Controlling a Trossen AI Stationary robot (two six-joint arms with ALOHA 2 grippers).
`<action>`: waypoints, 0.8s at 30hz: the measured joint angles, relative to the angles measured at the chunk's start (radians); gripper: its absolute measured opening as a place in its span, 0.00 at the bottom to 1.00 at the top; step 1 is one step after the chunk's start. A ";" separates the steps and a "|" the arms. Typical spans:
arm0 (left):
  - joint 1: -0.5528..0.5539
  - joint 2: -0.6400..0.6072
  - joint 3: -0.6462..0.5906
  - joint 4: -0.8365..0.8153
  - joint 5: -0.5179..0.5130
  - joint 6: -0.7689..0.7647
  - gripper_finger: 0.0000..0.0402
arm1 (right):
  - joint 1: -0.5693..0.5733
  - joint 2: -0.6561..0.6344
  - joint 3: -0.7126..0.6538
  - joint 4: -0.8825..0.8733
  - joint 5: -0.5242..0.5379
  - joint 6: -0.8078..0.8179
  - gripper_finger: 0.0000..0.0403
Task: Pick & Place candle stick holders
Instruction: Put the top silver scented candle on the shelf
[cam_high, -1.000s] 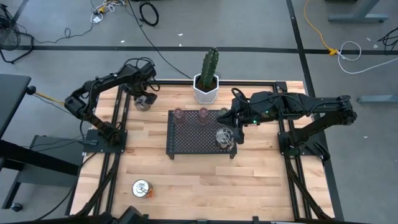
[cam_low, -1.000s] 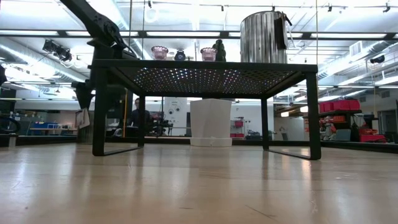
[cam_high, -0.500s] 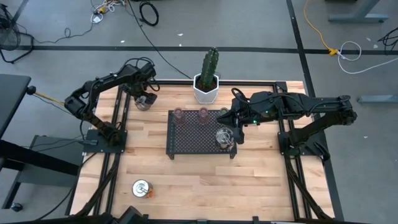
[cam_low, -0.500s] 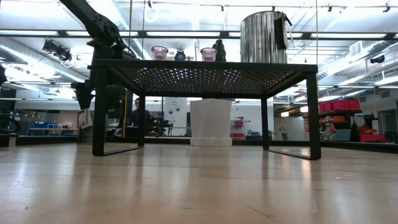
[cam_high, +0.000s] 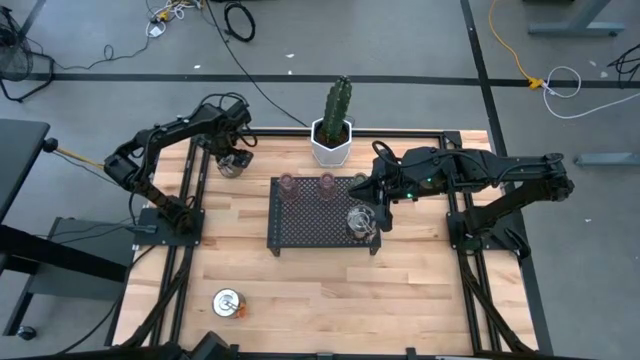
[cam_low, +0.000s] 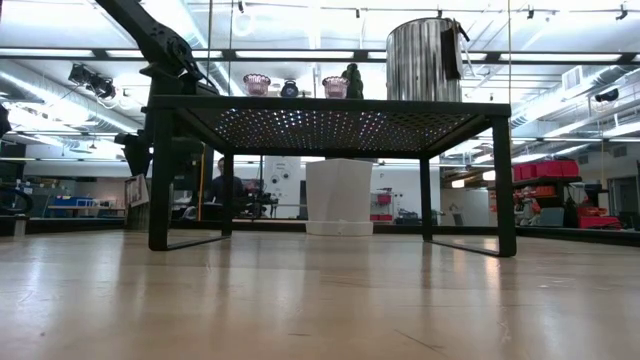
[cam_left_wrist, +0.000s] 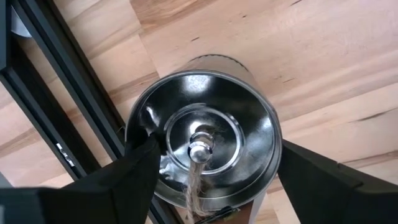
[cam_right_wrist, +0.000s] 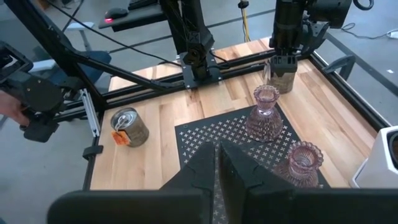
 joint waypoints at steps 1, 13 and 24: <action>0.000 0.000 0.000 0.000 0.000 0.000 0.77 | 0.000 0.000 0.000 0.000 0.000 0.008 0.06; 0.000 0.000 0.136 -0.162 -0.001 0.008 0.77 | 0.000 0.000 0.000 -0.001 0.000 0.014 0.06; 0.003 -0.001 0.224 -0.186 -0.078 0.069 0.78 | 0.000 0.000 0.000 -0.001 0.000 0.011 0.06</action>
